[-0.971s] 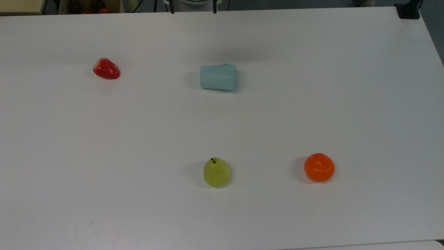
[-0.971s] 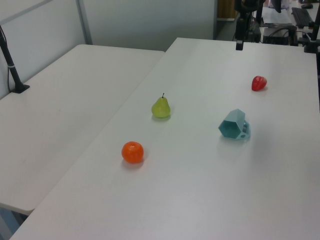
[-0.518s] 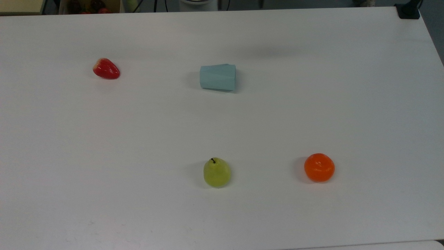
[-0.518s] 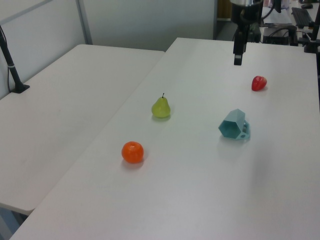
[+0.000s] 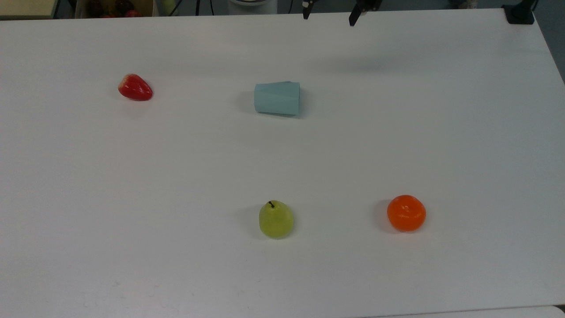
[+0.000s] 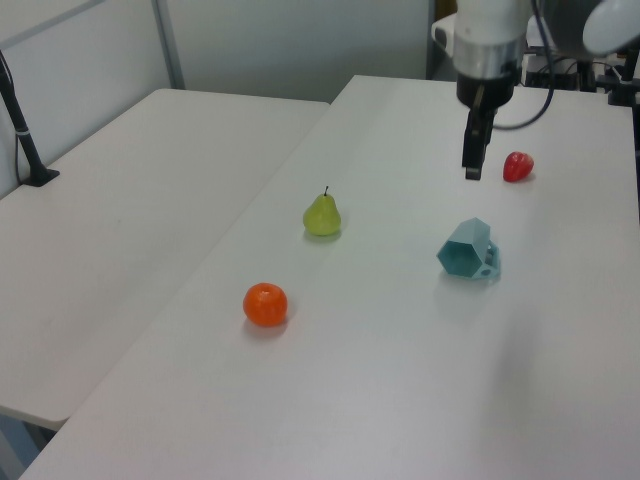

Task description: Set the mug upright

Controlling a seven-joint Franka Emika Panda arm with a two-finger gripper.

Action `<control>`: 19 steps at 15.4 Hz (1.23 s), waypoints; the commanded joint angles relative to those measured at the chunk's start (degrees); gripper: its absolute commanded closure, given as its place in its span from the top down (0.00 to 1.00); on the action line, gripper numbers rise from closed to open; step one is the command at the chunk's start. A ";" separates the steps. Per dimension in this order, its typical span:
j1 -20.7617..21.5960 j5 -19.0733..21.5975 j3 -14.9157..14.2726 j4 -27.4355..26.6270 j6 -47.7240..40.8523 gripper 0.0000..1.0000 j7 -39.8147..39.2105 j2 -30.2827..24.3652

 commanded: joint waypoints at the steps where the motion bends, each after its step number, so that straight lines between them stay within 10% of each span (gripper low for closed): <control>1: 3.87 -8.41 -0.17 0.09 -3.20 1.00 5.50 4.10; 9: 9.85 -23.71 -0.25 0.18 -13.93 1.00 12.11 15.00; 19: 10.65 -30.93 -0.69 0.44 -14.20 1.00 18.79 24.33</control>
